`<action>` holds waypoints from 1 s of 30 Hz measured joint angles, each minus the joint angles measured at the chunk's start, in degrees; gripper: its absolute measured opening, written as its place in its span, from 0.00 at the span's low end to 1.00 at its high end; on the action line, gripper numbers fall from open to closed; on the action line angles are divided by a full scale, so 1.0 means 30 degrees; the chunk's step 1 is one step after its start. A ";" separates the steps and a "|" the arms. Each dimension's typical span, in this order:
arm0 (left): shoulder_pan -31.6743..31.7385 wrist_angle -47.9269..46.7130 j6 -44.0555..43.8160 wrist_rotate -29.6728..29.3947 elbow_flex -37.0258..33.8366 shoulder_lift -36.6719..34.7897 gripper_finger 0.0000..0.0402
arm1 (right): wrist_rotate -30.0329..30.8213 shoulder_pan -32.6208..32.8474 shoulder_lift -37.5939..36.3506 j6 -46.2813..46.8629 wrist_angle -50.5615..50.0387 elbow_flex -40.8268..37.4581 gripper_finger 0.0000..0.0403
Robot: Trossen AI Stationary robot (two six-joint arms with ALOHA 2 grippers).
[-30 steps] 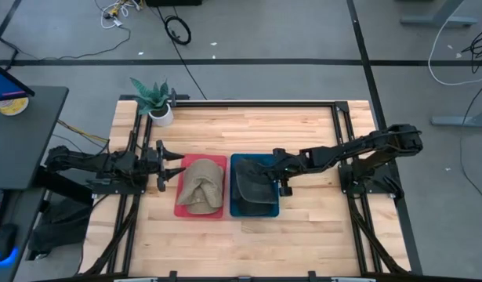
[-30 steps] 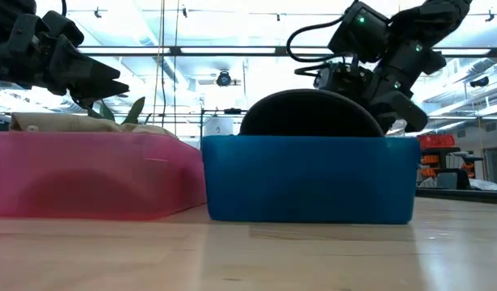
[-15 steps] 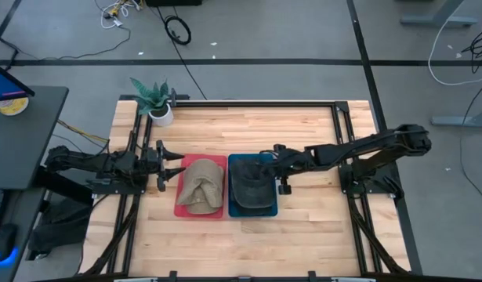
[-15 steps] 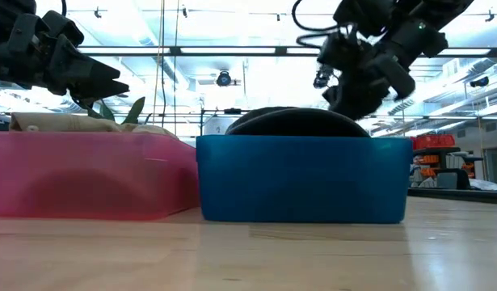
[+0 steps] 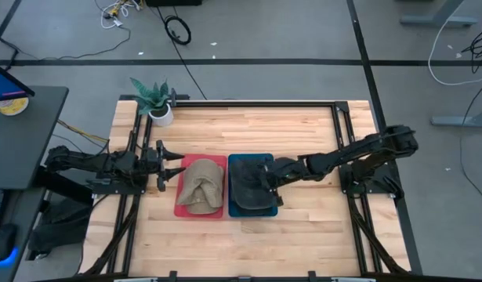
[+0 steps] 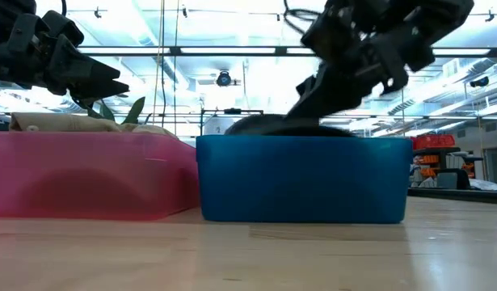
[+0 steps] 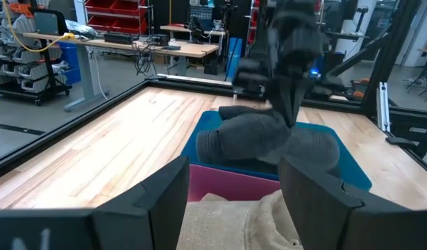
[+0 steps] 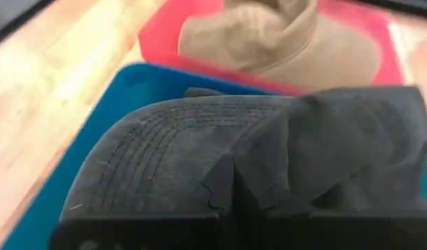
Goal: Pick & Place hat
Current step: Put the black cap into the blue bin, then return to Home Position
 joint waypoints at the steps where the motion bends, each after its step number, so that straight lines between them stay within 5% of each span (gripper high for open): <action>1: -0.0003 -0.0002 -0.0002 -0.0004 0.0000 0.0000 0.56 | -0.0064 0.0004 0.0422 0.0020 0.0171 0.0007 0.02; 13: 0.0004 0.0006 -0.0006 0.0000 0.0000 0.0000 0.56 | -0.0974 -0.0240 0.1981 0.0788 0.0659 0.0044 0.02; 30: -0.0003 -0.0009 0.0000 -0.0006 0.0000 0.0000 0.56 | -0.0712 -0.0058 -0.5269 0.0632 -0.2644 -0.0063 0.02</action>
